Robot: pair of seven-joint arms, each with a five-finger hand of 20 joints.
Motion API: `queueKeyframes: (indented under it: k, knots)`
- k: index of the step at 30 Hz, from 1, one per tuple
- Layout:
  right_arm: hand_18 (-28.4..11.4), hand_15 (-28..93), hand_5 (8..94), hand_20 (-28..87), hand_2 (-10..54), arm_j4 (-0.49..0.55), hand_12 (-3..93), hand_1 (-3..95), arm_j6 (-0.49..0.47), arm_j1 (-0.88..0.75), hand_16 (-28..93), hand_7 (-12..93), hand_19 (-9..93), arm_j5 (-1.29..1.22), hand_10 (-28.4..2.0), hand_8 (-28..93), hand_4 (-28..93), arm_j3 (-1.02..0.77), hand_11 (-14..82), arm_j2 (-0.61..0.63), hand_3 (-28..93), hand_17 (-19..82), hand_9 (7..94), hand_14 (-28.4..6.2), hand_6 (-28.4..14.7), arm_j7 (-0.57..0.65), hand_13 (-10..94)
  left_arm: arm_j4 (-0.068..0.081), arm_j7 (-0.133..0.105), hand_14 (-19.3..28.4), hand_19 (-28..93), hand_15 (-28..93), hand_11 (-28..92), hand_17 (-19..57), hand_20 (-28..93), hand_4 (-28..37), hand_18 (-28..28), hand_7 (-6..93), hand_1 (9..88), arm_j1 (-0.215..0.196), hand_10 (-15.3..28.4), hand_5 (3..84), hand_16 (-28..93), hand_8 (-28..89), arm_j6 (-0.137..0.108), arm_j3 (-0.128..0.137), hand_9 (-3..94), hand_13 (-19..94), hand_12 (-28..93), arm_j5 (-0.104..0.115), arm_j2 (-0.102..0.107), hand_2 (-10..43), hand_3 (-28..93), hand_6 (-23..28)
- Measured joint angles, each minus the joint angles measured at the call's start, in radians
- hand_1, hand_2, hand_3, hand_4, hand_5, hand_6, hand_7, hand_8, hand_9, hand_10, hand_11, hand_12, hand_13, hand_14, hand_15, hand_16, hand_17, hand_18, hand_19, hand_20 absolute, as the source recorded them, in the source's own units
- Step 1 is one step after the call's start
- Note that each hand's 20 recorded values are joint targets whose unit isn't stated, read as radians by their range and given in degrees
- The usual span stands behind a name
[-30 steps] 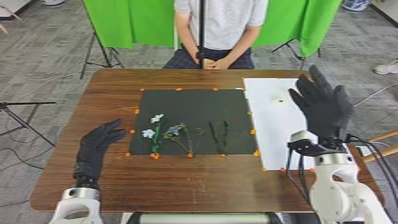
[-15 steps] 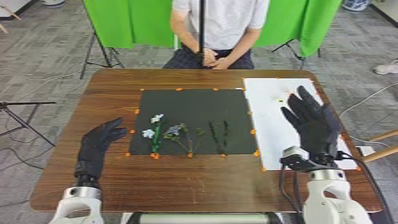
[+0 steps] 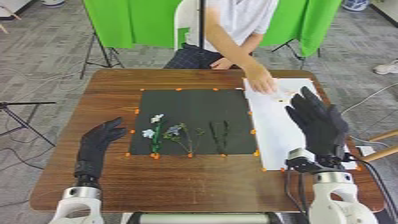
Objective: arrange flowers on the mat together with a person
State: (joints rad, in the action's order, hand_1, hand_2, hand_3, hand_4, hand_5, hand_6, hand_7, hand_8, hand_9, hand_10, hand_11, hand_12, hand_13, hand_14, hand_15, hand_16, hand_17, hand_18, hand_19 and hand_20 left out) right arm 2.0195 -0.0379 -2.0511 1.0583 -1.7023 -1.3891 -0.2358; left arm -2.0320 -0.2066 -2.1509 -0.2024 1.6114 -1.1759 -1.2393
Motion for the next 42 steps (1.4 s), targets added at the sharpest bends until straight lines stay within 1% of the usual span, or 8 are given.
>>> queueKeyframes:
  k: [12, 28, 42]
  knots:
    - [-13.2, 8, 40.9, 22, 6.1, 0.002, 8.6, 3.4, -0.002, -0.025, 6, 8, 2, -0.005, -14.6, -9, -18, -0.012, 3.2, -0.002, 75, 15, 37.4, -12.3, -1.9, -0.012, 26, 0.000, 0.001, 18.4, 10, 23, 24, 9.3, 17, -28.3, 11.3, 15.7, 21.7, 0.000, 15.8, 50.0, -2, -7, 0.000, 0.001, 52.1, 40, 14, 0.000, -0.002, 8.8, 66, 3.8]
    - [-13.4, 8, 41.7, 22, 6.0, -0.016, 8.8, 3.6, 0.058, 0.034, 6, 9, 2, -0.003, -14.6, -9, -18, 0.049, 3.3, 0.015, 75, 15, 37.7, -12.3, -2.0, -0.002, 26, 0.000, 0.002, 18.3, 10, 23, 24, 9.3, 17, -28.3, 11.3, 15.6, 21.7, -0.001, 15.8, 50.0, -2, -7, 0.000, 0.003, 52.2, 40, 14, 0.000, -0.002, 8.7, 66, 3.8]
    - [-13.3, 8, 42.0, 22, 5.5, -0.019, 8.8, 4.0, 0.066, 0.046, 6, 9, 2, -0.002, -14.6, -9, -18, 0.053, 3.4, 0.019, 75, 15, 37.8, -12.0, -2.0, -0.002, 26, 0.000, 0.003, 18.4, 10, 23, 24, 9.1, 17, -28.3, 11.4, 15.6, 21.8, -0.001, 15.8, 50.0, -2, -7, 0.000, 0.004, 52.2, 40, 14, 0.000, -0.002, 8.8, 65, 3.8]
